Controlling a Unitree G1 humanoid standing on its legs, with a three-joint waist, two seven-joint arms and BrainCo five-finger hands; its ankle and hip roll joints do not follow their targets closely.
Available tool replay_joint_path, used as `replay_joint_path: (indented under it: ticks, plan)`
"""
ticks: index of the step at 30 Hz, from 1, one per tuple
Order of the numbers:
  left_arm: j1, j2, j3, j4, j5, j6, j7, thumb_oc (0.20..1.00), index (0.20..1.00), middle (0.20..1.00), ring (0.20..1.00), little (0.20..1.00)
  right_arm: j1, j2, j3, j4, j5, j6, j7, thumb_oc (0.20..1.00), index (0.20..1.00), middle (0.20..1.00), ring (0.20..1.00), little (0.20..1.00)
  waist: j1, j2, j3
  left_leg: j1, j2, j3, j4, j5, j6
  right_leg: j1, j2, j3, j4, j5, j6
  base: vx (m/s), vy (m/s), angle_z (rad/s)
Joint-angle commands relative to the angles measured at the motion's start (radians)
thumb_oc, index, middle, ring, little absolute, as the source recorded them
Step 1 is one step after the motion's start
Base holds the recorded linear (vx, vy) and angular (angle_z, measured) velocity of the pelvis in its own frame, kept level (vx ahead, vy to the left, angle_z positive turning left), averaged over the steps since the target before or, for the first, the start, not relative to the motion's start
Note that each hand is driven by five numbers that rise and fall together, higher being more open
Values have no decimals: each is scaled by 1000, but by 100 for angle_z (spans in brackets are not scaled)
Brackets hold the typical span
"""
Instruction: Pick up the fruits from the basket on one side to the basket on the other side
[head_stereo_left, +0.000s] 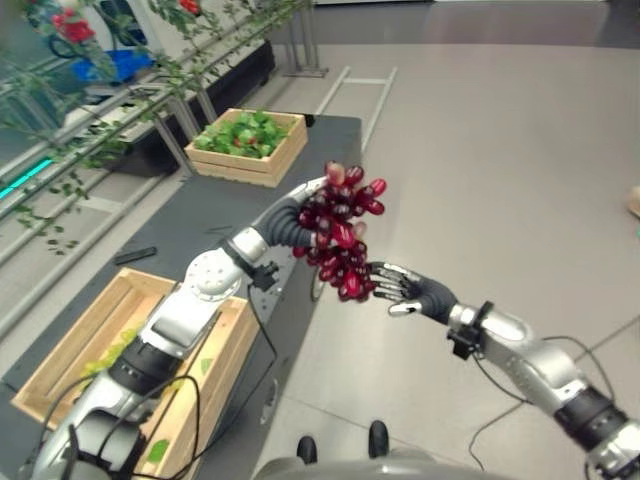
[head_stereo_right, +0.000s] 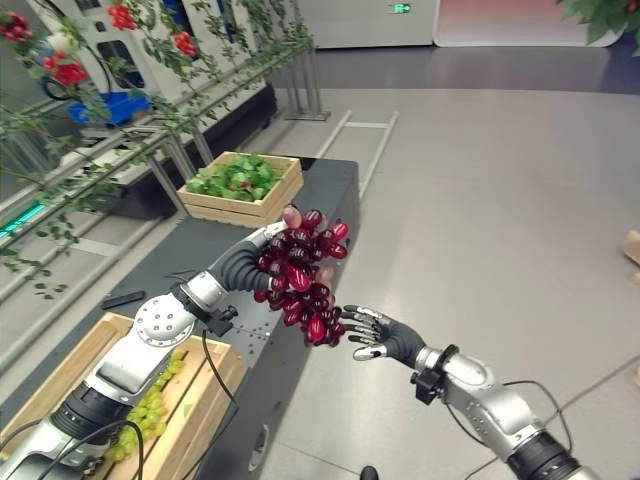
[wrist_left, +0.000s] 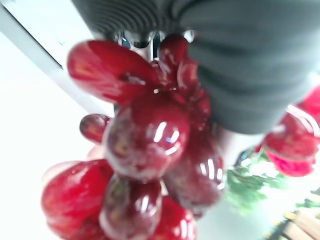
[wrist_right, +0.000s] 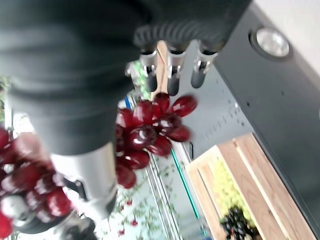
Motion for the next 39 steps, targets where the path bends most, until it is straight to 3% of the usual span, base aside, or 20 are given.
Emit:
replay_joint_path:
  ticks: [1, 6, 17, 31, 39]
  plan:
    - [-32, -13, 77, -47, -57, -50, 43, 200, 200, 200, 200, 200, -26, 8, -24, -68, 74, -15, 28, 1000, 1000, 1000, 1000, 1000, -1, -7, -62, 42, 4, 40, -74, 73, 14, 150, -40, 14, -73, -59, 160, 111, 123, -57]
    - [-5, -39, 98, -58, -42, -42, 69, 200, 200, 200, 200, 200, -13, 89, 38, -82, 42, 15, 24, 1000, 1000, 1000, 1000, 1000, -1, 4, -80, 92, 4, 70, -124, 71, 18, 176, -41, 29, -100, -49, 165, 57, 63, -36]
    - [68, -102, 117, -93, -64, -41, 82, 200, 200, 200, 200, 200, 3, 215, 68, -10, -14, 6, -10, 1000, 1000, 1000, 1000, 1000, 6, 25, -95, 116, -2, 106, -161, 62, 26, 167, -49, 56, -126, -21, 190, -13, 37, -3]
    - [83, -140, 84, -110, -78, -34, 104, 200, 200, 200, 200, 200, 20, 287, 86, 47, -31, -10, -61, 1000, 1000, 1000, 1000, 1000, 1, 43, -105, 129, -5, 110, -161, 52, 31, 176, -55, 59, -126, -26, 195, -1, 8, -3]
    - [101, -148, 95, -94, -51, -37, 129, 200, 200, 200, 200, 200, 37, 279, 69, 5, -1, -30, -64, 1000, 1000, 1000, 1000, 1000, 1, 45, -108, 129, -3, 109, -163, 51, 31, 173, -55, 52, -126, -26, 197, 0, 0, 0]
